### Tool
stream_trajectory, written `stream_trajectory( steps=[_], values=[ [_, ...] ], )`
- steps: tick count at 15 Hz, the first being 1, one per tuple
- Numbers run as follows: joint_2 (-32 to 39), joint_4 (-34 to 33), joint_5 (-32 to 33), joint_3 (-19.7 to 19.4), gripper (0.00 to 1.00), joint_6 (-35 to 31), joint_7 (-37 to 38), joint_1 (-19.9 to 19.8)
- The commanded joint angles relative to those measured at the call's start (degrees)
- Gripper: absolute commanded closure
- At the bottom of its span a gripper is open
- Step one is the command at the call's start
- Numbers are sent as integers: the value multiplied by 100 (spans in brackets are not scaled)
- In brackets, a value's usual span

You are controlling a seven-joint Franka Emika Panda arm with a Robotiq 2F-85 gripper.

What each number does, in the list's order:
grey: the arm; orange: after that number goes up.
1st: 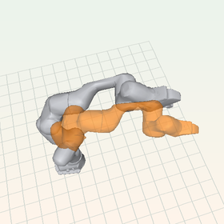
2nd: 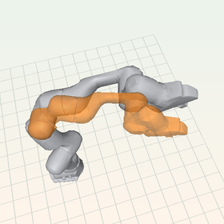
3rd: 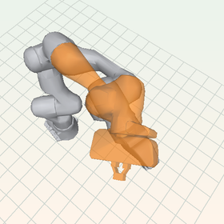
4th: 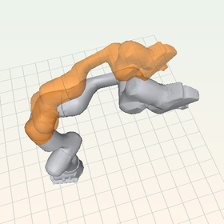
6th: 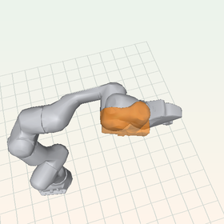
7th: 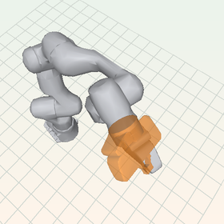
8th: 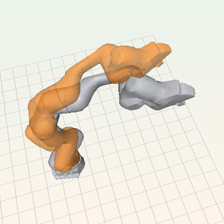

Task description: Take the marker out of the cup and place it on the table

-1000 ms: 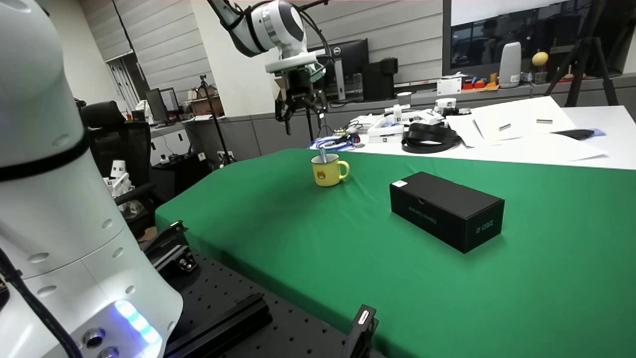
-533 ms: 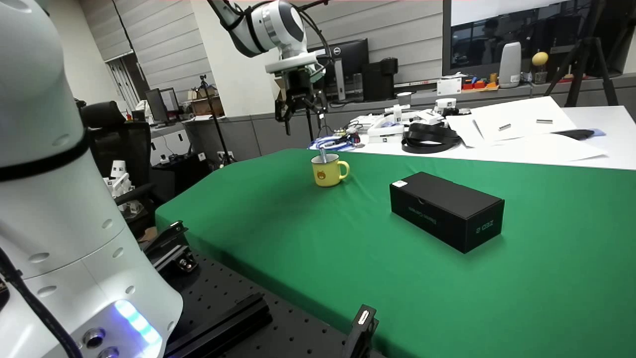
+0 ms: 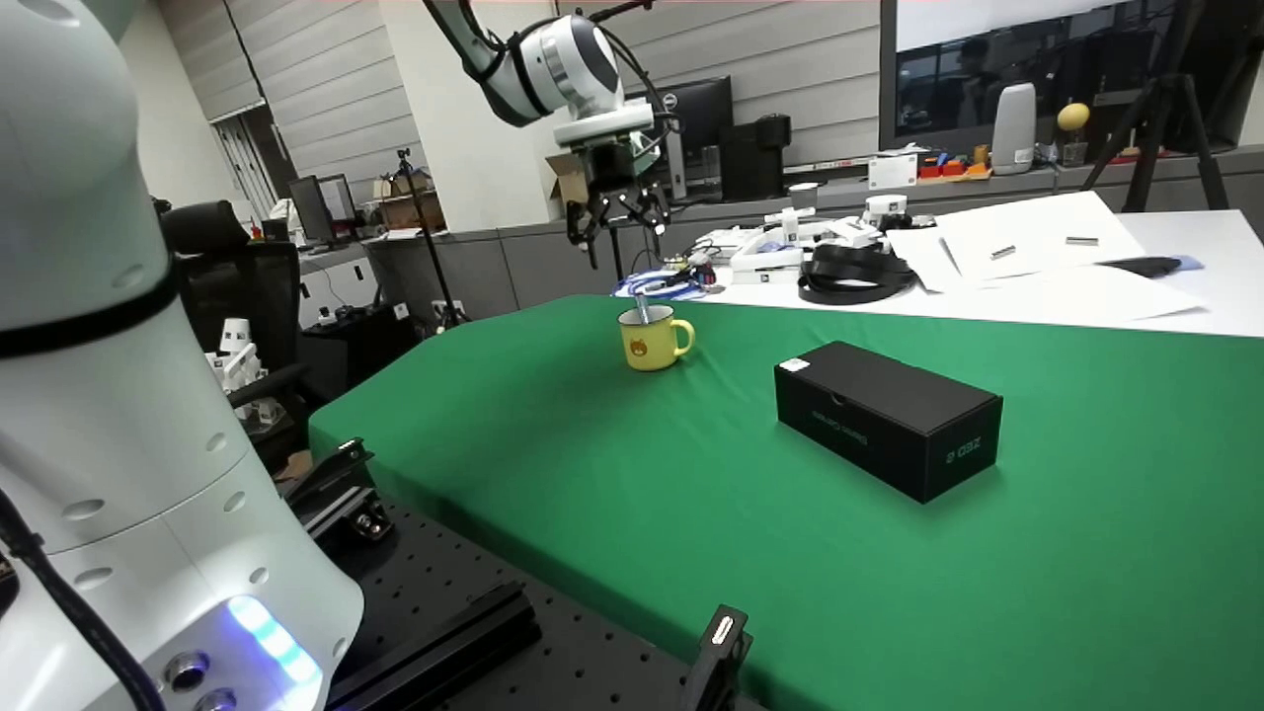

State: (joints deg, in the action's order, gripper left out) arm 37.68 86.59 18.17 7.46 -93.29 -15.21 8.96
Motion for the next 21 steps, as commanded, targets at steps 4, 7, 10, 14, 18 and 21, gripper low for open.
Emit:
stream_trajectory(
  steps=[4, 7, 10, 14, 18, 21],
  values=[
    [1211, -1792, 692, -215, 0, 1272, -695, 361],
    [1615, -2307, 865, -267, 0, 1419, -726, 503],
    [1967, -2770, 801, -263, 0, 1401, -767, 579],
    [2339, -3273, 715, -265, 0, 1315, -757, 700],
    [2645, -3690, 670, -297, 0, 1252, -724, 798],
    [2832, -3944, 639, -319, 0, 1207, -717, 852]
  ],
)
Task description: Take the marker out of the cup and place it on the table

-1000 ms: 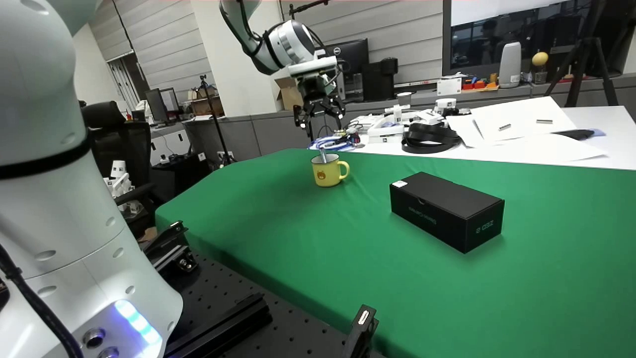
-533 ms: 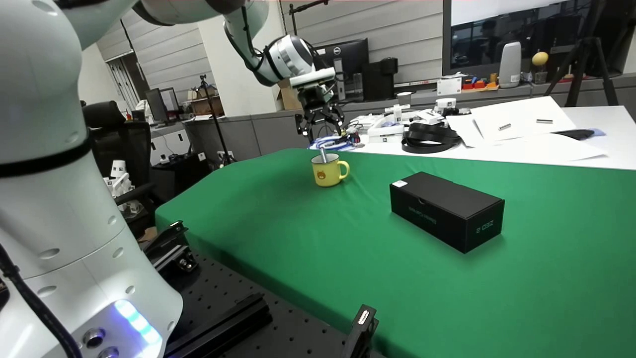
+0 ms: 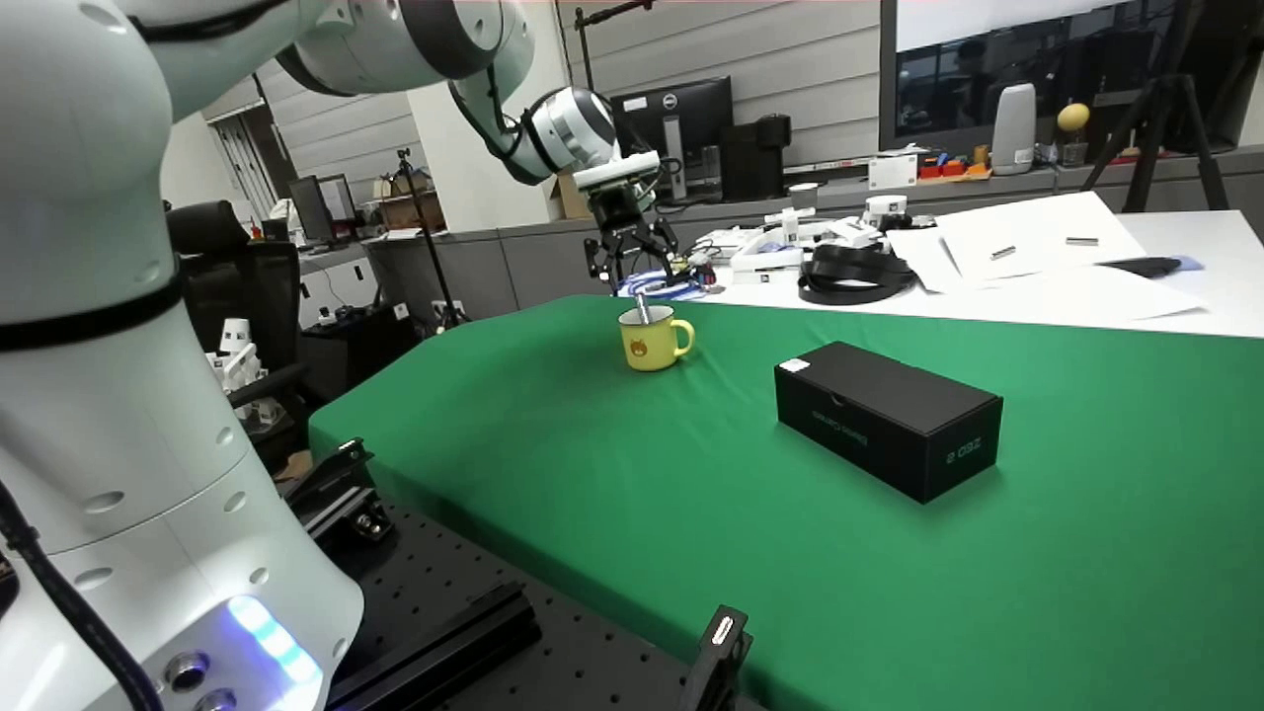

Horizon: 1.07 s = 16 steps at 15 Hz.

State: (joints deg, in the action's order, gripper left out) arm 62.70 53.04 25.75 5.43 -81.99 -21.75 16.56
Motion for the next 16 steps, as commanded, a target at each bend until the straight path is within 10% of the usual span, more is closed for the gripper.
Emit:
stream_trajectory(
  steps=[1, 10, 11, 16],
  values=[
    [388, -658, -130, -122, 0, 59, -69, 104],
    [768, -1132, -207, -77, 0, 55, -45, 100],
    [800, -1168, -213, -77, 25, 31, -41, 99],
    [896, -1286, -225, -72, 55, 42, -34, 93]
  ],
)
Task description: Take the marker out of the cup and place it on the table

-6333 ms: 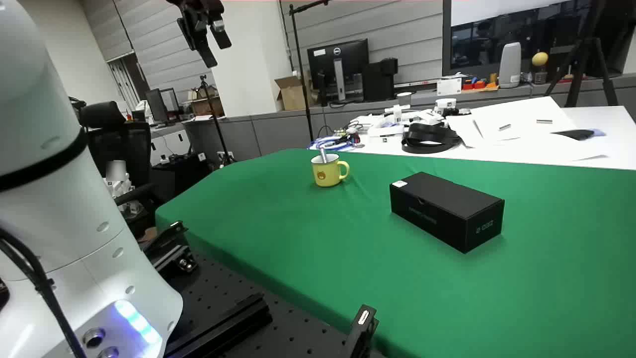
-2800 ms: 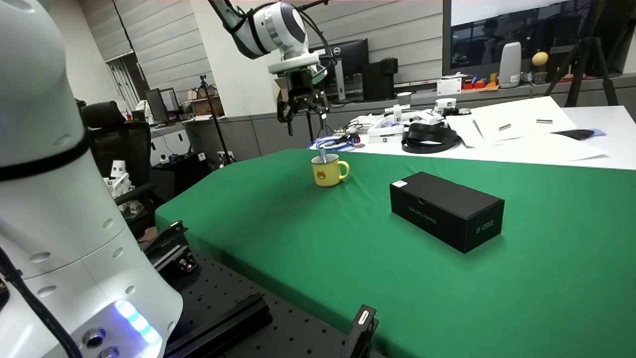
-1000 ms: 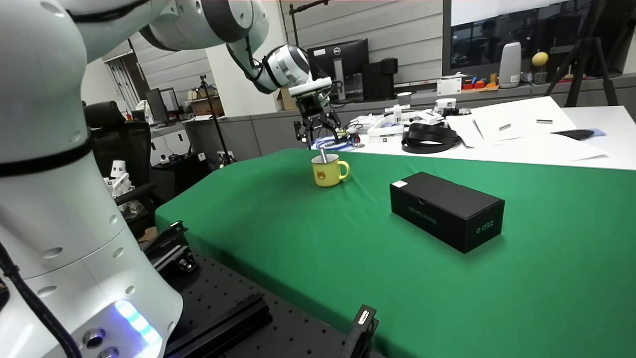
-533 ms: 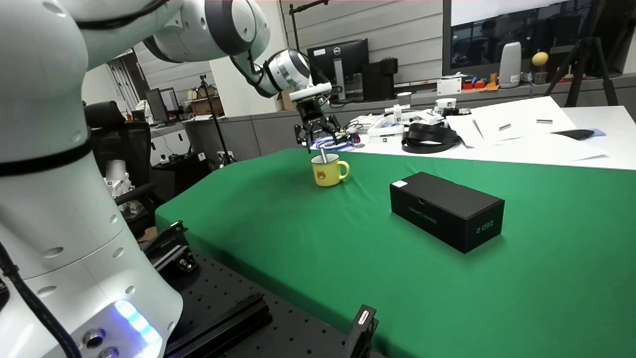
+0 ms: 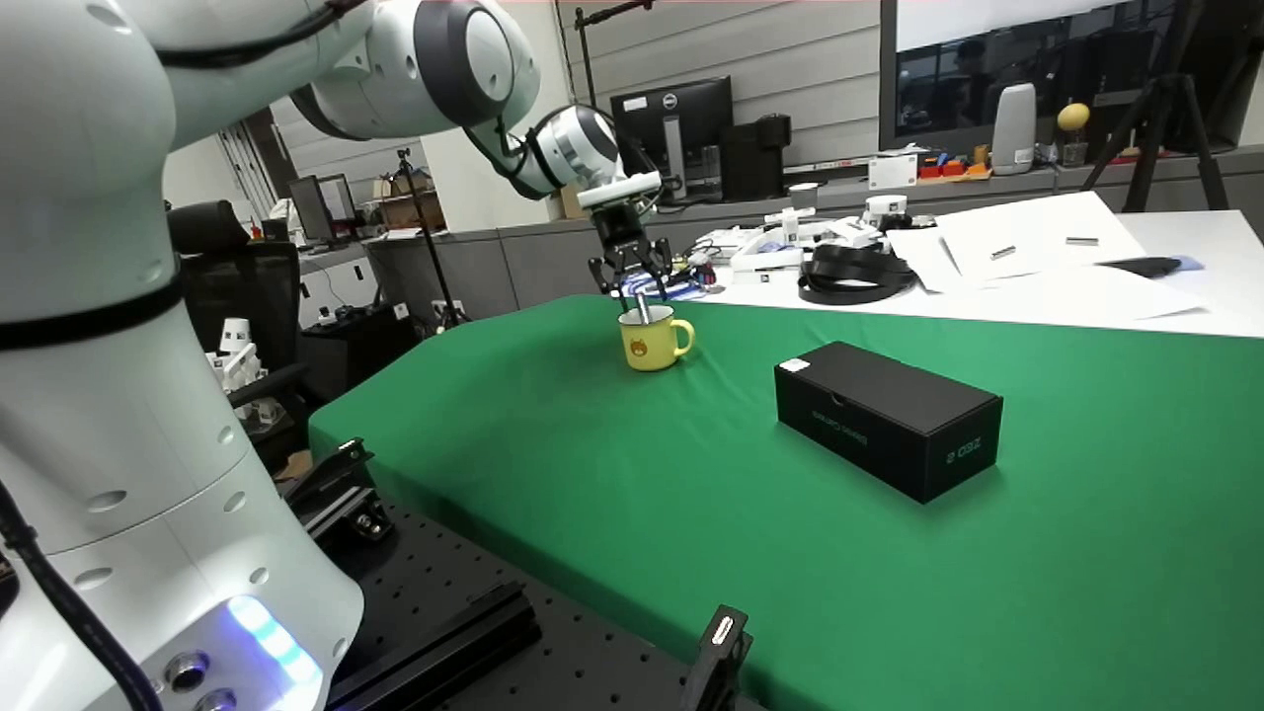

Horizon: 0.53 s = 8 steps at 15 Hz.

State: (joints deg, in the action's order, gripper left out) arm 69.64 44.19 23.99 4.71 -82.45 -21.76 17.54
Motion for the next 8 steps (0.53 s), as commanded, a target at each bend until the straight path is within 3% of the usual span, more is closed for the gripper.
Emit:
stream_trajectory(
  steps=[1, 6, 8],
  values=[
    [213, -416, -51, -1, 63, 88, -31, -6],
    [246, -486, -71, 3, 97, 95, -21, -23],
    [235, -511, -120, 11, 95, 164, -13, -42]
  ],
)
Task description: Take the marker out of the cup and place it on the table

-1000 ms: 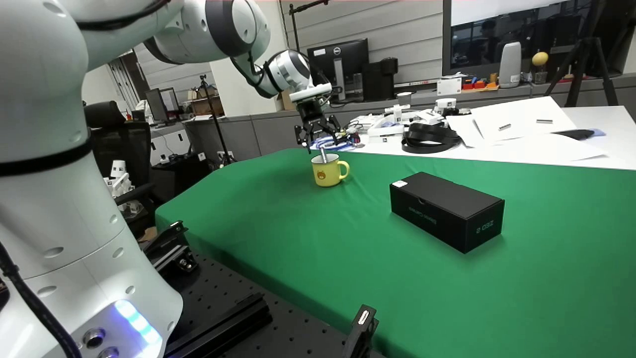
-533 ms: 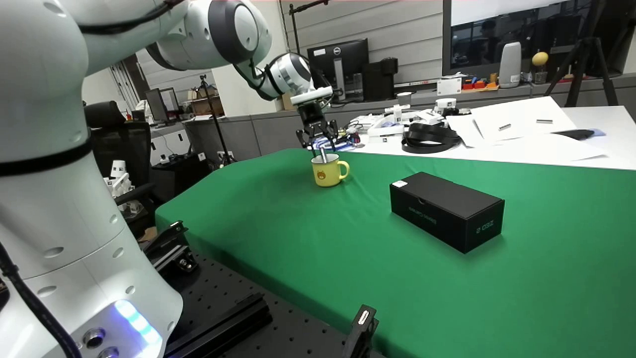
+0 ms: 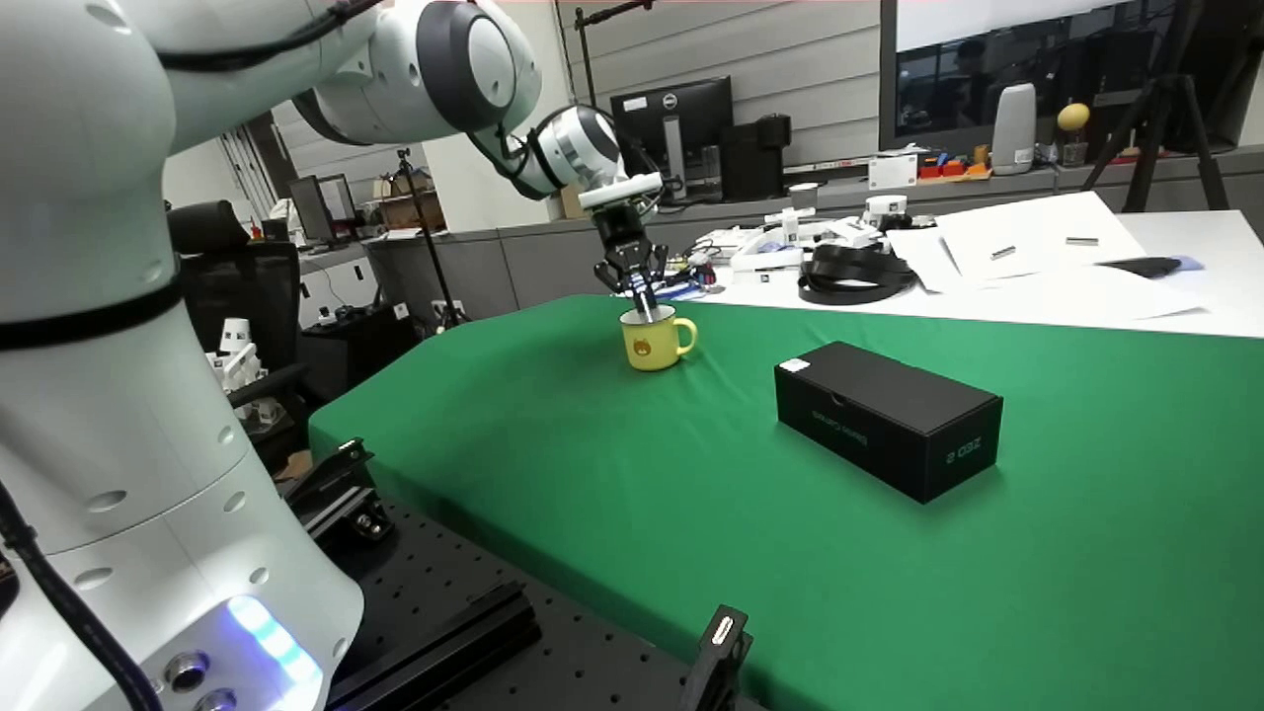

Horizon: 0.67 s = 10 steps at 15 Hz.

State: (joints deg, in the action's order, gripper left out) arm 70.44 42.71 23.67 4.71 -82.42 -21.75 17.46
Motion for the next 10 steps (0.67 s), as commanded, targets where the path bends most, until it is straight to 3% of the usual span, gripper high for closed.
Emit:
stream_trajectory(
  steps=[1, 10],
  values=[
    [132, -374, -108, 6, 94, 226, 17, -41],
    [-239, -693, -316, -9, 94, 1222, 59, -53]
  ],
)
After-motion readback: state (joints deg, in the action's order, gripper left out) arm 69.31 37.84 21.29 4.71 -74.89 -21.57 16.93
